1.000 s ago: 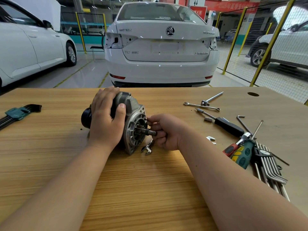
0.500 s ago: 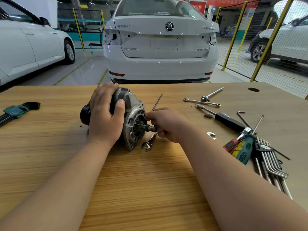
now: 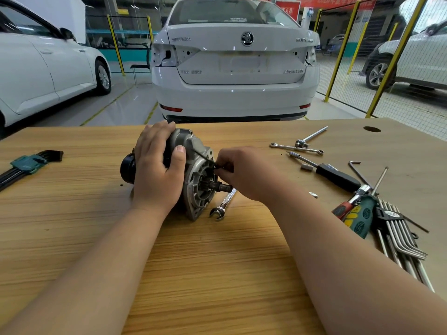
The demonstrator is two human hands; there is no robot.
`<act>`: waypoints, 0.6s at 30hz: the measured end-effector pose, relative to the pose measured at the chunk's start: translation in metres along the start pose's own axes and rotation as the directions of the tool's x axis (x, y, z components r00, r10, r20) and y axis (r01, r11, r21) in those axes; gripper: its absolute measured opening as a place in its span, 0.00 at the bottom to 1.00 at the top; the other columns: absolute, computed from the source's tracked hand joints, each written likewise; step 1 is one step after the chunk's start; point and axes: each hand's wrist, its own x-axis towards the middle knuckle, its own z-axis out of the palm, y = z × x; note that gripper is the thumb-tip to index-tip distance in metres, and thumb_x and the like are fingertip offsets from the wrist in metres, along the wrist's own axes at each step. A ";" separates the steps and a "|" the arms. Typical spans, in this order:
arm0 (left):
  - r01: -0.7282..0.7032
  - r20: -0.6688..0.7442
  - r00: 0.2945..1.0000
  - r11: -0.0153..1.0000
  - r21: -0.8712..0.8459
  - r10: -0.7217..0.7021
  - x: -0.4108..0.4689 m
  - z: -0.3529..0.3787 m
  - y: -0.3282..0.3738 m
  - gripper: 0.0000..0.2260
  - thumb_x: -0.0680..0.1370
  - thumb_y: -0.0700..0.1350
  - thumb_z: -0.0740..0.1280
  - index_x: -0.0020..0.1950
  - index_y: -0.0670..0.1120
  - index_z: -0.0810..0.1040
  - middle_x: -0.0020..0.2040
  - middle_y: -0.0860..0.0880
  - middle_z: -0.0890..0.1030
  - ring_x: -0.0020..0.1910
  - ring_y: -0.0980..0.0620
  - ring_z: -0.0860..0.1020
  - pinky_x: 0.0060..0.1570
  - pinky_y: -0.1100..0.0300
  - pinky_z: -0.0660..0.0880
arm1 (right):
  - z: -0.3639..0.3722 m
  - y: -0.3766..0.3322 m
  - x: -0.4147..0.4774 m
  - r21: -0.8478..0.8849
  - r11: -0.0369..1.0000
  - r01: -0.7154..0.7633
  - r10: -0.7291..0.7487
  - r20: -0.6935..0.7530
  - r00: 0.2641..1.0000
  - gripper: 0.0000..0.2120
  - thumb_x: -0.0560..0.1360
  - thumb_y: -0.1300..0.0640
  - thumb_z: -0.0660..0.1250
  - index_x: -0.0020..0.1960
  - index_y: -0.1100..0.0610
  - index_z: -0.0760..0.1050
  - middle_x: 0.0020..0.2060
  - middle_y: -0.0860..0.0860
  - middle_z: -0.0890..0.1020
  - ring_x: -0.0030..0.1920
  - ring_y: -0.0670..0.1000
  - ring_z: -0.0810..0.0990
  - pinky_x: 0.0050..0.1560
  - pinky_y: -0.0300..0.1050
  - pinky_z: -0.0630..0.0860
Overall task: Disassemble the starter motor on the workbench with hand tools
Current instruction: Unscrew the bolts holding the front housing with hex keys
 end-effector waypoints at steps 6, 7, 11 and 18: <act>0.000 0.009 1.000 1.000 -0.015 0.000 -0.001 -0.001 0.001 0.22 0.78 0.49 0.58 0.71 0.46 0.71 0.72 0.48 0.69 0.75 0.49 0.59 0.74 0.55 0.55 | 0.000 0.009 -0.008 0.176 0.979 -0.104 0.118 -0.072 0.990 0.06 0.76 0.53 0.69 0.40 0.48 0.76 0.31 0.40 0.76 0.33 0.42 0.75 0.31 0.38 0.72; 0.002 0.010 1.000 1.000 -0.016 -0.001 -0.001 -0.001 0.001 0.22 0.78 0.49 0.58 0.71 0.46 0.71 0.72 0.49 0.69 0.75 0.50 0.59 0.74 0.54 0.55 | 0.000 0.010 -0.009 0.275 0.945 -0.179 0.198 -0.046 0.979 0.09 0.75 0.52 0.69 0.37 0.48 0.75 0.28 0.40 0.75 0.30 0.40 0.74 0.30 0.34 0.70; 0.005 0.014 1.000 1.000 -0.014 -0.005 -0.001 -0.001 0.001 0.22 0.78 0.49 0.58 0.71 0.46 0.71 0.72 0.49 0.68 0.75 0.50 0.58 0.74 0.55 0.54 | 0.007 0.007 -0.008 0.572 0.701 -0.426 0.373 0.215 0.902 0.11 0.76 0.53 0.68 0.38 0.58 0.77 0.26 0.48 0.74 0.25 0.48 0.70 0.29 0.43 0.69; -0.004 0.010 1.000 1.000 -0.014 0.004 0.000 -0.001 0.000 0.22 0.78 0.49 0.58 0.71 0.46 0.71 0.72 0.48 0.69 0.75 0.50 0.59 0.73 0.59 0.53 | 0.016 -0.003 0.001 0.758 0.302 -0.578 0.511 0.382 0.770 0.07 0.77 0.56 0.67 0.42 0.59 0.77 0.21 0.46 0.71 0.21 0.45 0.66 0.24 0.38 0.65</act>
